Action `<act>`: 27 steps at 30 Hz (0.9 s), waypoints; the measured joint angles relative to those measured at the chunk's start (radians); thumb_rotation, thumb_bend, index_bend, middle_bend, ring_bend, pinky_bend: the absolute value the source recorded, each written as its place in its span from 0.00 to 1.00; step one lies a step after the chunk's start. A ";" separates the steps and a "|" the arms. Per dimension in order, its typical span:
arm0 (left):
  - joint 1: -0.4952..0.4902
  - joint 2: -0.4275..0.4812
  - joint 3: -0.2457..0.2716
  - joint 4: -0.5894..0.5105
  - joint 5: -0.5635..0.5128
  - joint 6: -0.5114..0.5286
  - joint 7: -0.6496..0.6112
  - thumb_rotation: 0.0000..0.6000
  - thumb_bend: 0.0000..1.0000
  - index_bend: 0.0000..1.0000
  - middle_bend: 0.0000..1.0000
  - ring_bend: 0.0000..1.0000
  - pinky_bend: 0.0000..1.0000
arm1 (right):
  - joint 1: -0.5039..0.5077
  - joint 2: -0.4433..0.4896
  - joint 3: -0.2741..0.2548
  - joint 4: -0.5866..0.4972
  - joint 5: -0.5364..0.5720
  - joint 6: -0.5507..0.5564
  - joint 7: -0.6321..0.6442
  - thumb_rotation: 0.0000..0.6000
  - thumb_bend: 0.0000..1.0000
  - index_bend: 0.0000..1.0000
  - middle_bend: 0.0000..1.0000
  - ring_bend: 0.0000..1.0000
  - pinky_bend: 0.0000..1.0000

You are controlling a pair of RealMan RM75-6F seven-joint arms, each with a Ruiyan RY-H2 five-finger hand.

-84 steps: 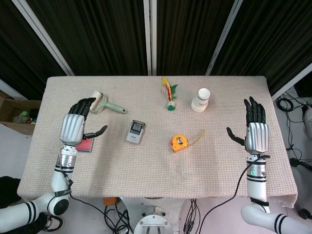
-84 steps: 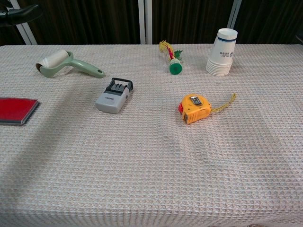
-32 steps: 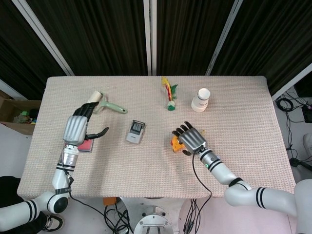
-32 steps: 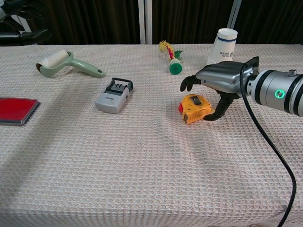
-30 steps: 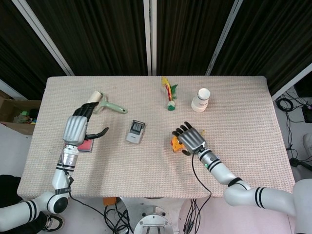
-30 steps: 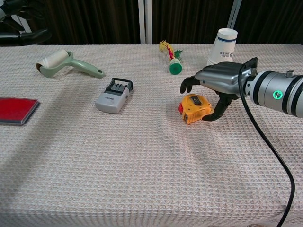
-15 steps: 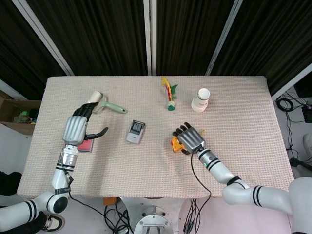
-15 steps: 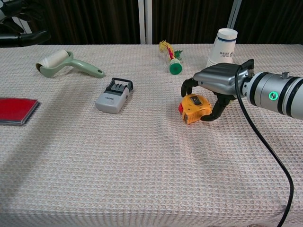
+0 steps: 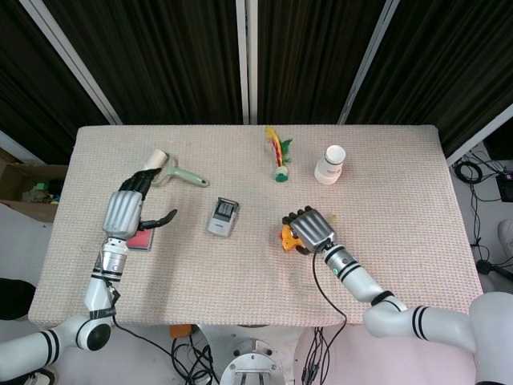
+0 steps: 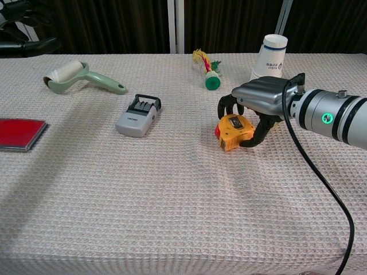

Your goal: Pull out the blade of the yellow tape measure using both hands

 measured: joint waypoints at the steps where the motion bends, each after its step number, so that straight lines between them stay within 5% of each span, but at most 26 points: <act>1: 0.000 0.001 0.000 -0.001 0.000 0.000 0.000 0.28 0.16 0.11 0.14 0.12 0.23 | -0.003 0.000 0.000 0.000 -0.007 0.009 0.006 1.00 0.28 0.65 0.55 0.44 0.49; 13: 0.003 0.006 -0.006 -0.021 0.017 0.018 -0.009 0.33 0.16 0.11 0.14 0.12 0.23 | -0.087 -0.009 0.071 0.008 -0.086 0.217 0.260 1.00 0.29 0.81 0.68 0.59 0.66; 22: -0.001 -0.040 -0.023 0.015 0.048 0.088 -0.003 0.70 0.16 0.14 0.14 0.12 0.23 | -0.149 -0.206 0.265 0.074 0.010 0.381 0.585 1.00 0.32 0.83 0.70 0.60 0.67; 27: -0.011 -0.105 -0.049 0.083 0.082 0.155 -0.009 0.78 0.17 0.14 0.14 0.12 0.23 | -0.145 -0.314 0.359 0.099 0.131 0.373 0.637 1.00 0.33 0.83 0.69 0.60 0.67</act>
